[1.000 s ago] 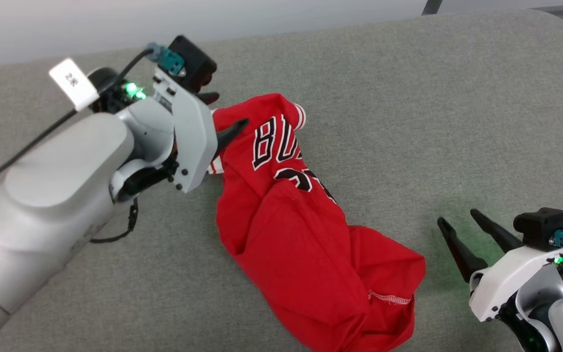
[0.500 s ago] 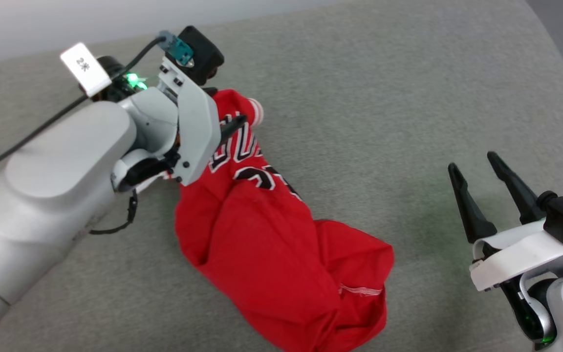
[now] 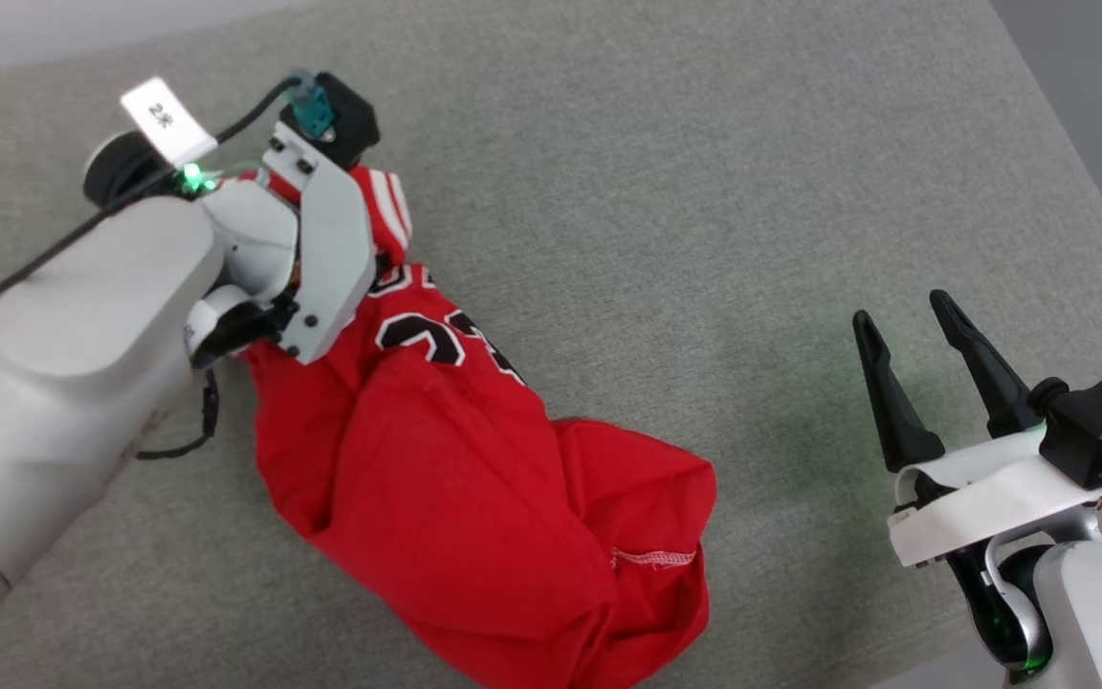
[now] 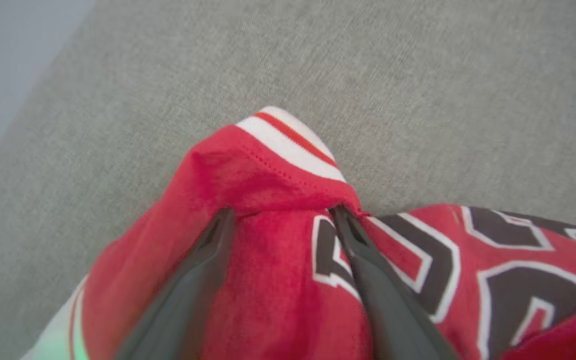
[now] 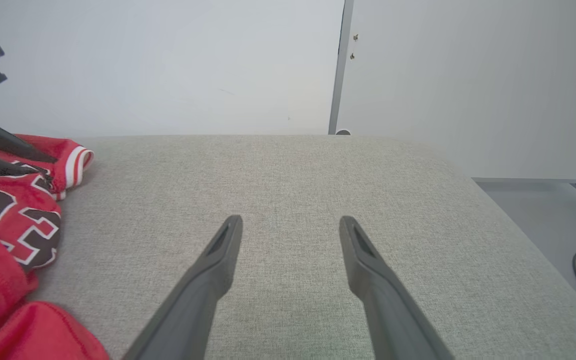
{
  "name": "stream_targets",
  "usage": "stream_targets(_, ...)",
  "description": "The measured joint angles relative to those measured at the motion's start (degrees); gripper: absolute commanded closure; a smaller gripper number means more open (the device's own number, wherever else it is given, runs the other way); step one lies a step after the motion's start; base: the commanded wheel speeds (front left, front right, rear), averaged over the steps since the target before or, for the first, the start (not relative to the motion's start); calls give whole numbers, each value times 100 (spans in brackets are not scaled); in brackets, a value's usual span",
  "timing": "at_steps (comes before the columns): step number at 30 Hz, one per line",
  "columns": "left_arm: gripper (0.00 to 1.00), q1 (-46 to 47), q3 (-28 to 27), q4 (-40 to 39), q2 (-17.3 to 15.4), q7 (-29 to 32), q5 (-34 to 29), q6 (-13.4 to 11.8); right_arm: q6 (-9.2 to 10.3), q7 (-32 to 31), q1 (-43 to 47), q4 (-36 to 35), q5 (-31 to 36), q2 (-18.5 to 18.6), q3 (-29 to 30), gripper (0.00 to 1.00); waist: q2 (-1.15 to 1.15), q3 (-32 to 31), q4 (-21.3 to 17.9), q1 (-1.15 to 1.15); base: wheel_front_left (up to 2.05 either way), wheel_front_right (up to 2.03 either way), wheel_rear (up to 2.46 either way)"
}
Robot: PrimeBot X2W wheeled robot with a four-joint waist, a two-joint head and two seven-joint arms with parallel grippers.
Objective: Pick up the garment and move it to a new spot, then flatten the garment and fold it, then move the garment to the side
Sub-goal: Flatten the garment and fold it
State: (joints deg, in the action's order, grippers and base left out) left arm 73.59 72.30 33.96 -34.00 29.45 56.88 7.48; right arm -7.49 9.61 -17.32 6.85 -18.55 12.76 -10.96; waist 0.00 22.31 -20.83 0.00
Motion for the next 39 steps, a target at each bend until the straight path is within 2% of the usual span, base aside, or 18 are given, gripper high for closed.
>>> stream_targets(3, 0, -62, 5, 190, 34, 148, -18, 0, 0, 35, -71, 48, 0, -44, -10, 0, 0, 79, -77, 0, 0, 0, 0)
stream_targets(4, 12, -65, 3, 220, 45, 191, -34, 0, 0, 47, -87, 62, 0, -51, -10, 0, 0, 99, -95, 0, 0, 0, 0)
stream_targets(5, 45, -65, 1, 250, 54, 235, -52, 1, 0, 49, -91, 74, 1, -58, -9, 0, 0, 117, -110, 0, 0, 0, 0)
stream_targets(6, 63, -68, -2, 279, 73, 267, -51, 2, 0, 57, -91, 88, 2, -67, -7, 0, 0, 131, -120, 0, 0, 0, 0)
stream_targets(7, 98, -74, -3, 297, 98, 303, -54, 2, 0, 68, -91, 99, 9, -71, -4, 0, 0, 141, -124, 0, 0, 0, 0)
stream_targets(11, 100, -87, 2, 315, 218, 366, -26, 8, 0, 85, -104, 122, 29, -75, 8, 0, 0, 132, -92, 0, 0, 0, 0)
stream_targets(16, 100, -37, -5, 119, 185, 301, 59, 8, 0, 90, -112, 135, 68, -64, 67, 0, 0, 82, -14, 0, 0, 0, 0)
stream_targets(21, 100, 70, -45, -472, -78, 69, 116, 7, 0, 54, -85, 135, 92, -2, 170, 0, 0, 11, 128, 0, 0, 0, 0)
stream_targets(25, 100, 114, -170, -995, -434, -87, 127, -62, 0, 2, -58, 107, 105, 40, 221, 0, 0, -56, 276, 0, 0, 0, 0)
stream_targets(31, 100, -154, -359, -2040, -1209, -354, 130, -546, 0, -93, 43, 3, 146, 99, 314, 0, 0, -165, 530, 0, 0, 0, 0)
stream_targets(39, 100, -1007, -617, -3463, -2410, -701, 494, -1510, 0, -254, 146, -211, 187, 162, 397, 0, 0, -283, 882, 0, 0, 0, 0)
